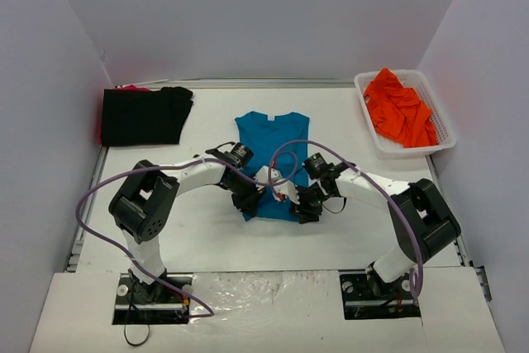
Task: Fold and stack the t-shirts
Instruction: Grab one side of the 2/3 rectangular tshirt with both arms
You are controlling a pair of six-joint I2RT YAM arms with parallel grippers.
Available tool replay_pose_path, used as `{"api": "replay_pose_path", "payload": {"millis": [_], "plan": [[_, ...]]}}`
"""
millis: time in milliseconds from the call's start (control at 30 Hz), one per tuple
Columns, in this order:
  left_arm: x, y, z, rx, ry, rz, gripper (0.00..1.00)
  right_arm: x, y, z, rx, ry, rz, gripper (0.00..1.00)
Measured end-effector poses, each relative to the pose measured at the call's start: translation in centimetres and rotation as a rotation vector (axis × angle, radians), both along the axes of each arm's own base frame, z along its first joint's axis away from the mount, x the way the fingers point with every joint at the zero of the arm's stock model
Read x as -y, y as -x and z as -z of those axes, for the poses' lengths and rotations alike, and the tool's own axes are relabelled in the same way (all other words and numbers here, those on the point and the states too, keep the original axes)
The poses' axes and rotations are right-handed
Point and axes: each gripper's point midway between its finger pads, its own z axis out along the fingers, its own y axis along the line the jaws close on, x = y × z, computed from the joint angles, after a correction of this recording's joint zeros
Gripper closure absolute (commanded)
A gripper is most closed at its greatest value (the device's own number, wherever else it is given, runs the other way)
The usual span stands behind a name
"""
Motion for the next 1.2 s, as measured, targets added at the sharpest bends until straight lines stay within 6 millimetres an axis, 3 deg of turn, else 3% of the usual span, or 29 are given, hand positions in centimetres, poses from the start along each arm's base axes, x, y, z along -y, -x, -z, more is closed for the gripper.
{"api": "replay_pose_path", "payload": {"millis": [167,500,700,1033,1200], "plan": [[-0.1,-0.1,0.0,-0.009,0.0,-0.012,0.98,-0.1,-0.9,0.4,0.037,0.007,-0.008,0.99],[-0.3,0.0,-0.2,-0.011,0.0,0.003,0.98,0.2,-0.4,-0.2,-0.003,0.03,-0.012,1.0],[-0.5,0.6,-2.6,-0.033,0.026,0.079,0.98,-0.2,0.3,-2.5,-0.044,0.007,-0.046,1.0],[-2.0,5.5,-5.9,-0.166,0.09,0.228,0.98,-0.4,4.5,-5.8,-0.164,-0.039,-0.192,1.0],[-2.4,7.5,-8.2,-0.226,0.142,0.316,0.98,-0.5,4.9,-8.8,-0.155,-0.07,-0.219,1.0]]}}
